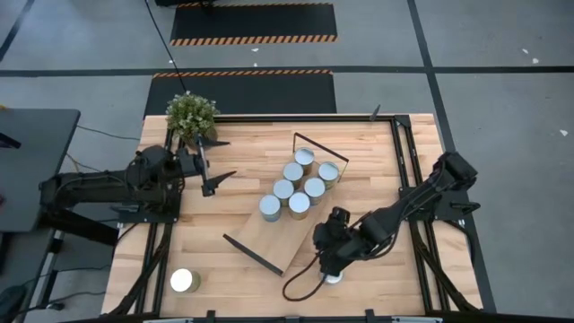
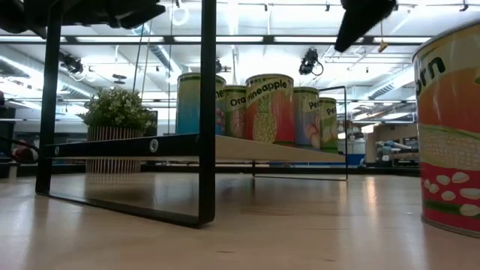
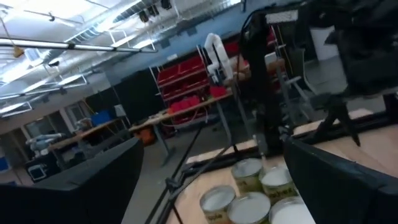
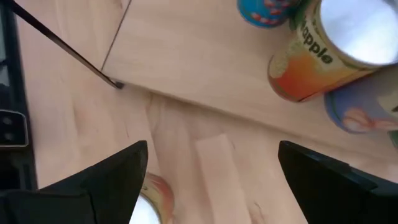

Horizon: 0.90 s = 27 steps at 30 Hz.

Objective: Pick and place cans onto a shelf
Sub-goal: Put the canned corn on the shelf

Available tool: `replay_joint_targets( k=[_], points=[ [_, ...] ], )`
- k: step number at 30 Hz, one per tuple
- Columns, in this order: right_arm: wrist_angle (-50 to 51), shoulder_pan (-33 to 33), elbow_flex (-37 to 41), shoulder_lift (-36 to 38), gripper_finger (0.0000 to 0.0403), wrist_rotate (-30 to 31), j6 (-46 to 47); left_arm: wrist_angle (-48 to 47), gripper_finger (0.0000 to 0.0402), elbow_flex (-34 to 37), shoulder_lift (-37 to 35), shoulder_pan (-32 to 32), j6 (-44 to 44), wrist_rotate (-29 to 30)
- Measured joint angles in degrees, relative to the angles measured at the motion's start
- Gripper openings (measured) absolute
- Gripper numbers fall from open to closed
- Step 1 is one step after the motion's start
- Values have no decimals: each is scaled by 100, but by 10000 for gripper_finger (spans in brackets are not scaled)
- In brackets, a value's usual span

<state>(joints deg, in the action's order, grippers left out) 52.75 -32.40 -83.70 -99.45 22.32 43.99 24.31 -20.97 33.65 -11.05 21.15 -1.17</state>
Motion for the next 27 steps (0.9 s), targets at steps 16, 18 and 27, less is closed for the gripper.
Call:
replay_joint_targets(
  k=[16, 18, 27],
  points=[
    [1063, -21, -951, -746, 368, -205, 1063, -163, 393, 2, 7, -1363, -657, -1510],
    [1132, -40, -946, -755, 368, -298, 1119, -188, 393, 2, -92, -1404, -759, -1514],
    [2084, -204, -882, -737, 368, -194, 1334, -677, 389, 144, -914, -1414, -853, -1198]
  ],
)
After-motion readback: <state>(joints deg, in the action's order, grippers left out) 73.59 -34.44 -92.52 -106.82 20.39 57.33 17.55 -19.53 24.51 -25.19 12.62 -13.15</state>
